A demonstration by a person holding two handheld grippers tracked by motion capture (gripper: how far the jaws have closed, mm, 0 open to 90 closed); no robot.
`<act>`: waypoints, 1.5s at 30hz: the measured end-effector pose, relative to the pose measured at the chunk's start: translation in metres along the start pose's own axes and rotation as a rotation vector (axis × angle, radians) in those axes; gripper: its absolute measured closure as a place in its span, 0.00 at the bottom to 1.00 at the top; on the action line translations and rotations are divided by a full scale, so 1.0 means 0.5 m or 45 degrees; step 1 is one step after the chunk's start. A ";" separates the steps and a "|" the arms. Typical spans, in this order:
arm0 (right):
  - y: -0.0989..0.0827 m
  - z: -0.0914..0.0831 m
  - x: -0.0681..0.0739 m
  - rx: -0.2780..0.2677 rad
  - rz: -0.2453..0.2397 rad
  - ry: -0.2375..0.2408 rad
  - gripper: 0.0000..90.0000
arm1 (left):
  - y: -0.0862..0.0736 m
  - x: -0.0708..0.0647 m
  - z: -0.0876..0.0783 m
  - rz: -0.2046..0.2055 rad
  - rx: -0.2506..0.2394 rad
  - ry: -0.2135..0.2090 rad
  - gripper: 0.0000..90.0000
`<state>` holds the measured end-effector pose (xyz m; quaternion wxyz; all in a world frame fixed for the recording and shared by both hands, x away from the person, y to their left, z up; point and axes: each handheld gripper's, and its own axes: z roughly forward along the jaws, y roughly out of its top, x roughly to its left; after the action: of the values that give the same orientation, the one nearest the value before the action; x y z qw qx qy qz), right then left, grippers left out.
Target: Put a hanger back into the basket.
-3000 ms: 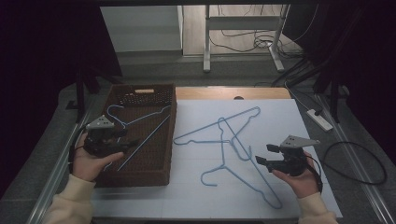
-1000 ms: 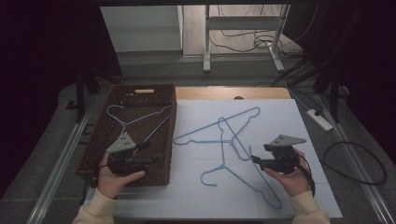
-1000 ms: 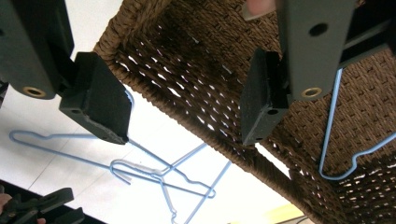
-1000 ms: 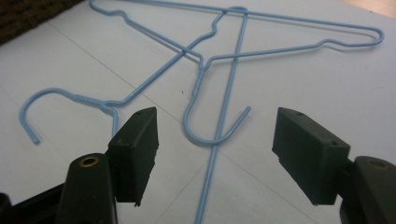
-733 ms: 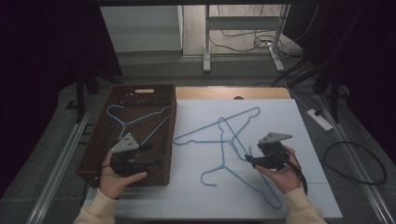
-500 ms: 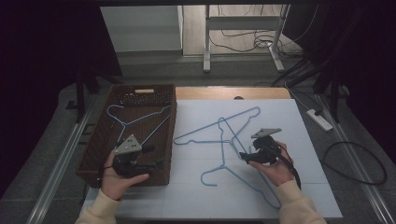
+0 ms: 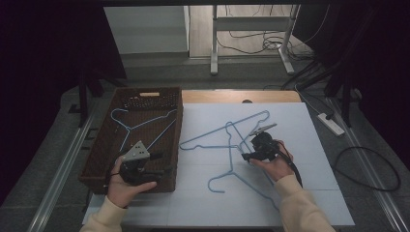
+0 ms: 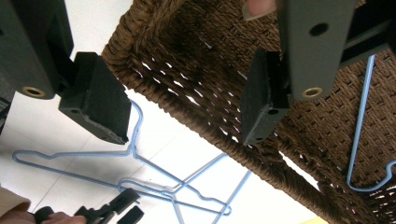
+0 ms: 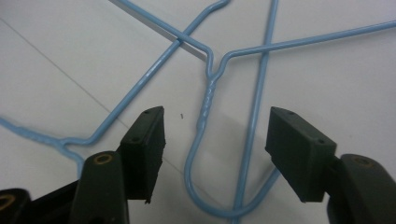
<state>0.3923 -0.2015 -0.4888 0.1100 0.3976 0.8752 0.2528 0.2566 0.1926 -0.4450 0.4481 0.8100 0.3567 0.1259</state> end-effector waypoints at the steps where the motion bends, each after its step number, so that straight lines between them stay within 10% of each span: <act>1: 0.004 0.005 0.000 0.016 -0.003 -0.003 0.45 | 0.000 0.000 0.000 0.000 -0.001 0.001 0.39; 27: 0.074 0.065 0.022 0.289 0.062 -0.093 0.96 | 0.002 -0.004 -0.005 0.009 -0.013 0.009 0.38; 45: 0.057 -0.036 -0.015 0.114 0.139 -0.023 0.97 | 0.011 -0.019 0.000 0.037 -0.020 0.019 0.39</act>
<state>0.4084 -0.1976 -0.4586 0.0861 0.4514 0.8617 0.2152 0.2523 0.1843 -0.4395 0.4499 0.8106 0.3472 0.1413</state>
